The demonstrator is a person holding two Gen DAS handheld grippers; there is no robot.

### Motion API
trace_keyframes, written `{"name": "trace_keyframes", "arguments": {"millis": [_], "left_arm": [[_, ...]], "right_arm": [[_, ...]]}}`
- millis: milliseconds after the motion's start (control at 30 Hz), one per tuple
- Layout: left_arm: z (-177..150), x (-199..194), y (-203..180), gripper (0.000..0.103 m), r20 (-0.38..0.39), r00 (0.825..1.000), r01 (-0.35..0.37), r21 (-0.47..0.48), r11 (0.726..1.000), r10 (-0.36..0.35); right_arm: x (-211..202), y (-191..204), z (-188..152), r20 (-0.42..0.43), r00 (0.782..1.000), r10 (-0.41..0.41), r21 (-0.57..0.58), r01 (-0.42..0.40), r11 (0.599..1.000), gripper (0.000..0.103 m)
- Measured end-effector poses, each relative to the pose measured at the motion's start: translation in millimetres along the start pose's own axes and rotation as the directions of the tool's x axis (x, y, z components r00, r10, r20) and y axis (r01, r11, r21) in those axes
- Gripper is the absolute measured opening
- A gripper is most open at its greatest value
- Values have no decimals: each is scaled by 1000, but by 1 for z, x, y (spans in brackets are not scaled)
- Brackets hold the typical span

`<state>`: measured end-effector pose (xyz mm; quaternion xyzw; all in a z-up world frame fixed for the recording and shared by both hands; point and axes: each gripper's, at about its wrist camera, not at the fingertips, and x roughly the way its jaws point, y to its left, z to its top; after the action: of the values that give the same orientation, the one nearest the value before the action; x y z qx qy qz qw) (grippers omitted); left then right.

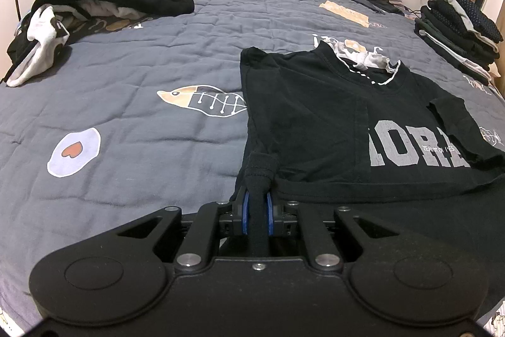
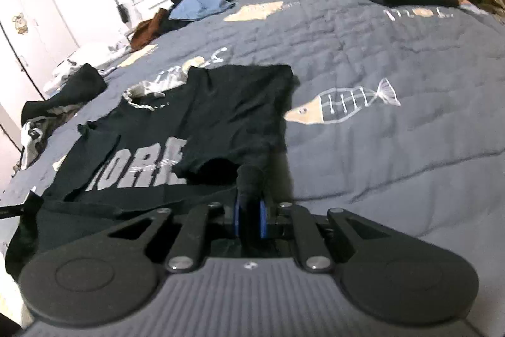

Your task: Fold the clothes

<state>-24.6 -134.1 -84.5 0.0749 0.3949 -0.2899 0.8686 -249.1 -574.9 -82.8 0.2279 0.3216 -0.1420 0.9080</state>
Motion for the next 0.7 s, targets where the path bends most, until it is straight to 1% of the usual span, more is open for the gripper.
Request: {"name": "trace_keyframes", "arguments": {"millis": [133, 233, 400, 467, 700], "left_arm": [[0, 1, -1, 12, -5, 1000, -5, 9, 1000, 5], [0, 1, -1, 12, -5, 1000, -5, 7, 1000, 5], [0, 2, -1, 12, -5, 1000, -5, 6, 1000, 5], [0, 2, -1, 12, -5, 1000, -7, 6, 1000, 7], [1, -1, 1, 12, 20, 1000, -10, -9, 1000, 11]], "right_arm": [[-1, 13, -3, -26, 999, -40, -110, 37, 993, 15], [6, 15, -7, -57, 995, -85, -154, 76, 985, 16], [-1, 9, -5, -29, 998, -47, -93, 44, 995, 15], [-5, 9, -3, -13, 999, -32, -74, 31, 997, 11], [-25, 21, 2, 65, 998, -1, -98, 7, 995, 11]]}}
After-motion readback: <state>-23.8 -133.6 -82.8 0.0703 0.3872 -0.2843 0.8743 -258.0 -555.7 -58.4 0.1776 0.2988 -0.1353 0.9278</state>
